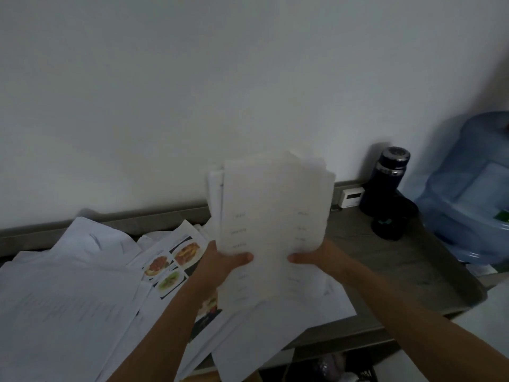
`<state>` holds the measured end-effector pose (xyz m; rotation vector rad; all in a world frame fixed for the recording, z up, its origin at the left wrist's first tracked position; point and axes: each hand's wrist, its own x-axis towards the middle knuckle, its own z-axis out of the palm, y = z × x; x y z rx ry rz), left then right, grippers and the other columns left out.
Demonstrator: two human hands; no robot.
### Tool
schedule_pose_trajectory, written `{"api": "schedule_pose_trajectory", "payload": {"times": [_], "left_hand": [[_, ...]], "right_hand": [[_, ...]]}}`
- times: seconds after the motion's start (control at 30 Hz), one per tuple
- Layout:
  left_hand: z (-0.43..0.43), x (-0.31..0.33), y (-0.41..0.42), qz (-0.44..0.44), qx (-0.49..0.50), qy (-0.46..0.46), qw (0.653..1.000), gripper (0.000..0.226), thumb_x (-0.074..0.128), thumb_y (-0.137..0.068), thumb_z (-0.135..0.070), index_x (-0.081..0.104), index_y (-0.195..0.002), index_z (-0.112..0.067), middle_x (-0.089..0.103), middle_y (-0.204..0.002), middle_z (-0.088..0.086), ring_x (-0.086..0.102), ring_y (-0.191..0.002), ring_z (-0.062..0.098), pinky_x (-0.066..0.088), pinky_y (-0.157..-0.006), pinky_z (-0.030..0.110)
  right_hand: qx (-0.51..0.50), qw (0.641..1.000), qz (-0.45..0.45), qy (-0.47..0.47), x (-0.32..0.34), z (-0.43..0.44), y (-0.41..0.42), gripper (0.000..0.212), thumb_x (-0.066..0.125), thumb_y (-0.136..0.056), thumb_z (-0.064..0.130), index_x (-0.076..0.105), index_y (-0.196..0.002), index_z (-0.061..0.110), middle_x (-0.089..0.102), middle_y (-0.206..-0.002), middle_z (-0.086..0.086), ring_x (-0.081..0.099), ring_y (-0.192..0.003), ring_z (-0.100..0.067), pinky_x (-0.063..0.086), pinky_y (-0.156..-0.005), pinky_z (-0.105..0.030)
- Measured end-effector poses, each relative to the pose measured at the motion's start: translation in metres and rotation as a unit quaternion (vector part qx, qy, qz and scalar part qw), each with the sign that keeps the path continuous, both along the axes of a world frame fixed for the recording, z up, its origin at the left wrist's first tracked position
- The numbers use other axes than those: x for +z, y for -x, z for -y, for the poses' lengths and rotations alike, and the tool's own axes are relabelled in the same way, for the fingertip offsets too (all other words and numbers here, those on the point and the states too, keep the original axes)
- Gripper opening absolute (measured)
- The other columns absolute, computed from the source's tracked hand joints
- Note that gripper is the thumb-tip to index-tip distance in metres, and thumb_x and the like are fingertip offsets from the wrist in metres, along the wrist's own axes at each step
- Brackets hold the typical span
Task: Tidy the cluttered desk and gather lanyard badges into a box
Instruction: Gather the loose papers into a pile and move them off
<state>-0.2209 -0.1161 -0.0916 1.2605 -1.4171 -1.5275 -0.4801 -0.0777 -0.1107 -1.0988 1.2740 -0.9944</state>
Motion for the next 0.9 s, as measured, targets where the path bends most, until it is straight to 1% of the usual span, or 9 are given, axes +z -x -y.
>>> {"api": "schedule_pose_trajectory", "payload": {"times": [0.1, 0.2, 0.37, 0.47, 0.57, 0.63, 0.7, 0.8, 0.9], "left_hand": [[0.007, 0.016, 0.009, -0.036, -0.098, -0.032, 0.994, 0.04, 0.085, -0.066, -0.018, 0.07, -0.103, -0.021, 0.074, -0.104, 0.007, 0.072, -0.093, 0.027, 0.059, -0.071, 0.038], [0.007, 0.013, 0.04, -0.116, -0.161, -0.099, 0.975, 0.044, 0.078, -0.073, -0.011, 0.064, -0.115, -0.011, 0.069, -0.114, 0.016, 0.067, -0.102, 0.036, 0.058, -0.078, 0.046], [-0.007, -0.014, 0.133, -0.14, -0.007, -0.209, 0.968, 0.035, 0.065, -0.086, -0.002, 0.06, -0.121, 0.0, 0.068, -0.112, 0.021, 0.065, -0.1, 0.039, 0.054, -0.086, 0.051], [-0.011, -0.027, 0.182, -0.131, 0.0, -0.224, 0.966, 0.034, 0.066, -0.084, 0.005, 0.062, -0.118, 0.001, 0.068, -0.109, 0.022, 0.066, -0.092, 0.034, 0.055, -0.083, 0.048], [-0.007, -0.039, 0.214, -0.138, -0.001, -0.237, 0.962, 0.035, 0.064, -0.084, 0.008, 0.061, -0.118, -0.001, 0.066, -0.113, 0.022, 0.065, -0.095, 0.034, 0.057, -0.078, 0.044], [-0.007, -0.05, 0.229, -0.124, -0.027, -0.236, 0.964, 0.036, 0.059, -0.084, 0.012, 0.061, -0.118, 0.0, 0.066, -0.115, 0.021, 0.064, -0.097, 0.033, 0.056, -0.08, 0.042], [-0.008, -0.062, 0.234, -0.052, -0.066, -0.188, 0.979, 0.038, 0.053, -0.084, 0.015, 0.059, -0.119, -0.001, 0.063, -0.121, 0.019, 0.062, -0.103, 0.03, 0.052, -0.09, 0.039], [-0.007, -0.078, 0.225, 0.131, -0.175, 0.014, 0.976, 0.052, 0.048, -0.089, 0.008, 0.045, -0.139, -0.009, 0.06, -0.127, 0.011, 0.057, -0.115, 0.028, 0.046, -0.101, 0.037], [-0.001, -0.092, 0.21, 0.379, -0.24, 0.237, 0.862, 0.062, 0.041, -0.095, -0.011, 0.019, -0.152, -0.02, 0.054, -0.133, 0.009, 0.048, -0.122, 0.027, 0.04, -0.1, 0.036]], "right_hand": [[-0.01, 0.999, 0.024, -0.042, 0.027, -0.002, 0.03, 0.037, 0.088, -0.062, 0.023, 0.077, -0.097, 0.016, 0.074, -0.102, -0.012, 0.072, -0.09, -0.03, 0.059, -0.066, -0.032], [-0.019, 0.997, -0.032, -0.071, 0.039, -0.015, 0.067, 0.036, 0.085, -0.064, 0.027, 0.075, -0.097, 0.014, 0.075, -0.096, -0.013, 0.073, -0.085, -0.031, 0.059, -0.063, -0.033], [-0.078, 0.984, -0.112, -0.115, 0.032, -0.037, 0.126, 0.038, 0.081, -0.074, 0.018, 0.068, -0.11, 0.011, 0.075, -0.099, -0.009, 0.072, -0.09, -0.031, 0.055, -0.087, -0.051], [-0.104, 0.978, -0.14, -0.116, 0.036, -0.037, 0.16, 0.037, 0.081, -0.074, 0.011, 0.069, -0.109, 0.01, 0.075, -0.1, -0.009, 0.071, -0.091, -0.03, 0.055, -0.088, -0.049], [-0.119, 0.966, -0.205, -0.101, 0.032, -0.027, 0.188, 0.045, 0.083, -0.073, 0.01, 0.066, -0.114, 0.012, 0.071, -0.105, -0.006, 0.067, -0.094, -0.023, 0.056, -0.08, -0.035], [-0.128, 0.95, -0.263, -0.111, 0.019, -0.018, 0.202, 0.051, 0.082, -0.073, 0.011, 0.062, -0.12, 0.01, 0.067, -0.111, -0.008, 0.063, -0.099, -0.023, 0.053, -0.082, -0.034], [-0.122, 0.926, -0.332, -0.132, 0.001, -0.012, 0.212, 0.056, 0.08, -0.075, 0.013, 0.057, -0.125, 0.005, 0.062, -0.12, -0.013, 0.059, -0.106, -0.028, 0.05, -0.089, -0.034], [-0.103, 0.888, -0.428, -0.134, -0.024, -0.012, 0.222, 0.057, 0.074, -0.08, 0.017, 0.053, -0.131, 0.004, 0.059, -0.126, -0.013, 0.057, -0.11, -0.028, 0.047, -0.087, -0.031], [-0.11, 0.867, -0.474, -0.109, -0.042, -0.015, 0.227, 0.047, 0.067, -0.086, 0.019, 0.052, -0.129, 0.007, 0.061, -0.122, -0.012, 0.059, -0.105, -0.028, 0.049, -0.086, -0.034]]}}
